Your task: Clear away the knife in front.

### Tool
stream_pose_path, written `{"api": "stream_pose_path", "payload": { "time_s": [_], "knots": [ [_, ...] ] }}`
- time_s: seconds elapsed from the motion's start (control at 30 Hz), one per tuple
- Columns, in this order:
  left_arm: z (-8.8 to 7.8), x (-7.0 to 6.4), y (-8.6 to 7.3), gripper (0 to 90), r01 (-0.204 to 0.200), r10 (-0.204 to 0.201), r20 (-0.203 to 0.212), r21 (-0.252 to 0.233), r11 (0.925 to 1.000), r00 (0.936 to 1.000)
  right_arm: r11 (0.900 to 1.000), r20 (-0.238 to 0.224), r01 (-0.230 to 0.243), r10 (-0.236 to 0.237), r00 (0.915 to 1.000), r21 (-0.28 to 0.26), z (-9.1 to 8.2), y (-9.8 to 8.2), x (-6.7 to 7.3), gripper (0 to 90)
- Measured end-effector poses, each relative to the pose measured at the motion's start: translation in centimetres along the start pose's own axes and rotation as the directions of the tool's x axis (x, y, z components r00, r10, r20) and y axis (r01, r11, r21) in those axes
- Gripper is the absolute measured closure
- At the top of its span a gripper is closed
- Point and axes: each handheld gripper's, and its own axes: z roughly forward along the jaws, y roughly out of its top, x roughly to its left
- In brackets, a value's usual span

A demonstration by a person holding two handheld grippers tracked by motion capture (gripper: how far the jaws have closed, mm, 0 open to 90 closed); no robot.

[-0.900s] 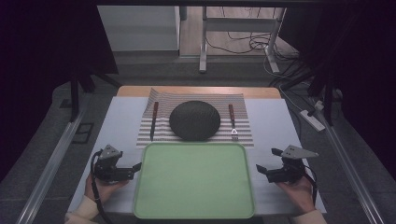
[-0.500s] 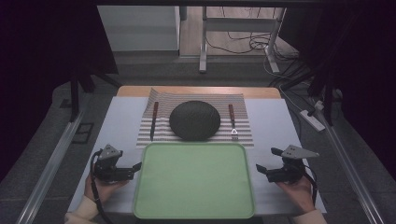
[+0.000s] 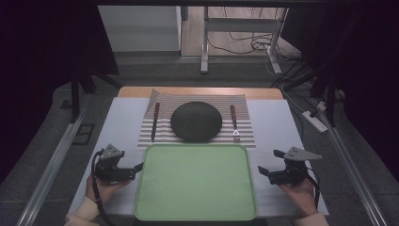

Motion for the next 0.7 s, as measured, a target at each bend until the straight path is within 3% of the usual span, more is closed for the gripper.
{"api": "stream_pose_path", "payload": {
  "time_s": [0.2, 0.47, 0.7],
  "knots": [
    [-0.2, -0.1, 0.5, 9.8, -0.002, 0.002, -0.003, -0.001, 1.0, 1.0, 1.0, -0.001, 0.002, -0.002, 1.0, -0.002, 0.0, -0.1, 0.1, 6.1],
    [-0.8, -0.3, 2.3, 10.7, -0.004, 0.004, -0.005, -0.022, 0.9998, 1.0, 1.0, -0.01, 0.004, -0.004, 0.9999, 0.004, 0.2, -0.1, 0.0, 6.1],
    [0.0, -0.4, 3.8, 12.0, -0.023, 0.023, 0.01, -0.012, 0.9997, 0.9997, 1.0, -0.012, 0.004, -0.004, 0.9999, 0.007, 0.3, -0.1, 0.1, 6.2]
  ]
}}
